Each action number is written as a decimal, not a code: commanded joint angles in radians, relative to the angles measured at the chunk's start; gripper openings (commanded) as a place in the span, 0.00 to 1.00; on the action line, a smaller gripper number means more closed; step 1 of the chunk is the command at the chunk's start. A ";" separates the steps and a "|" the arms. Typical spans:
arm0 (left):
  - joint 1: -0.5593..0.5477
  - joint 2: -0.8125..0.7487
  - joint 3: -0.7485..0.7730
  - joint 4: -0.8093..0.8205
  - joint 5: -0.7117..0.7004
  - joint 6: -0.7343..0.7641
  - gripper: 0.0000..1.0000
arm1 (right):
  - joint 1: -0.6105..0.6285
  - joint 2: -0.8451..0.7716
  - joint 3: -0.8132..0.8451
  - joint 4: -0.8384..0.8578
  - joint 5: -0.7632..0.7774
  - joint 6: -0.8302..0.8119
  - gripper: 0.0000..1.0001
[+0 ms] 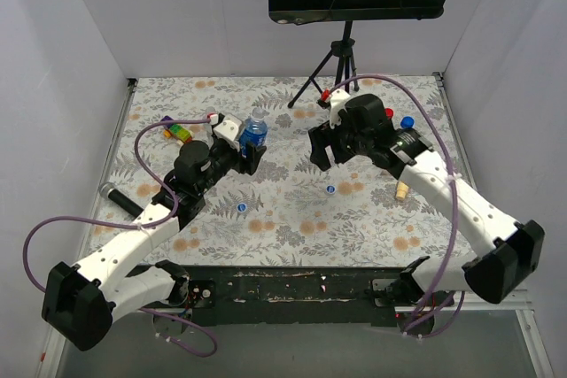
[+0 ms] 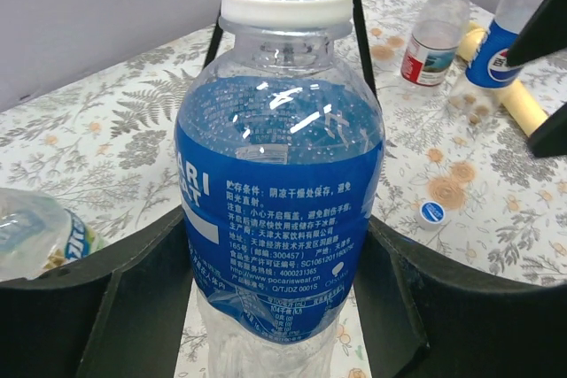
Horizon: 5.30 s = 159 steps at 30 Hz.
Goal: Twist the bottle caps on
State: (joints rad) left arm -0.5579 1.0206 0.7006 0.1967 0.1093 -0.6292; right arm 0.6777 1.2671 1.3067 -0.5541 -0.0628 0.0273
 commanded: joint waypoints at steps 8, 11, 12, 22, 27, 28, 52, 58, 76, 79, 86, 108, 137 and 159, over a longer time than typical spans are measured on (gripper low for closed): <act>0.003 -0.066 0.019 0.007 -0.132 0.014 0.49 | -0.027 0.264 0.028 -0.254 0.175 0.031 0.91; 0.003 -0.073 0.017 0.007 -0.126 0.020 0.49 | -0.027 0.340 0.040 -0.267 0.164 0.011 0.87; 0.003 -0.073 0.019 0.009 -0.125 0.020 0.49 | -0.027 0.365 0.043 -0.265 0.166 0.008 0.86; 0.003 -0.080 0.019 0.007 -0.111 0.031 0.49 | -0.029 0.566 0.114 -0.251 0.229 -0.012 0.68; 0.004 -0.082 0.020 0.006 -0.109 0.034 0.49 | -0.029 0.627 0.137 -0.251 0.208 -0.013 0.59; 0.006 -0.082 0.019 0.006 -0.109 0.034 0.49 | -0.029 0.638 0.138 -0.253 0.207 -0.013 0.59; 0.018 -0.073 0.022 0.006 -0.059 0.025 0.48 | -0.029 0.703 0.147 -0.253 0.204 -0.024 0.41; 0.019 -0.077 0.016 0.013 0.001 0.042 0.48 | -0.029 0.623 0.143 -0.283 0.184 -0.024 0.27; -0.005 -0.034 0.017 -0.086 0.535 0.264 0.53 | 0.031 0.083 0.339 -0.443 -0.072 -0.237 0.27; -0.042 -0.025 0.027 -0.135 0.563 0.313 0.53 | 0.051 0.011 0.376 -0.429 -0.150 -0.292 0.27; -0.096 -0.001 0.034 -0.175 0.598 0.347 0.53 | 0.065 -0.046 0.407 -0.408 -0.357 -0.398 0.26; -0.115 -0.004 0.040 -0.183 0.642 0.345 0.52 | 0.200 0.083 0.404 -0.461 -0.313 -0.515 0.26; -0.114 0.013 0.059 -0.226 0.745 0.352 0.46 | 0.263 0.146 0.379 -0.541 -0.336 -0.606 0.22; -0.313 -0.145 -0.196 0.228 0.169 0.358 0.45 | 0.099 0.203 0.318 -0.362 -0.292 0.095 0.08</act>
State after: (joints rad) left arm -0.7811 0.9588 0.5335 0.1295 0.4316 -0.3111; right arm 0.8333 1.4780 1.6890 -1.0378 -0.3347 -0.1200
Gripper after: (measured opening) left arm 0.599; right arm 0.377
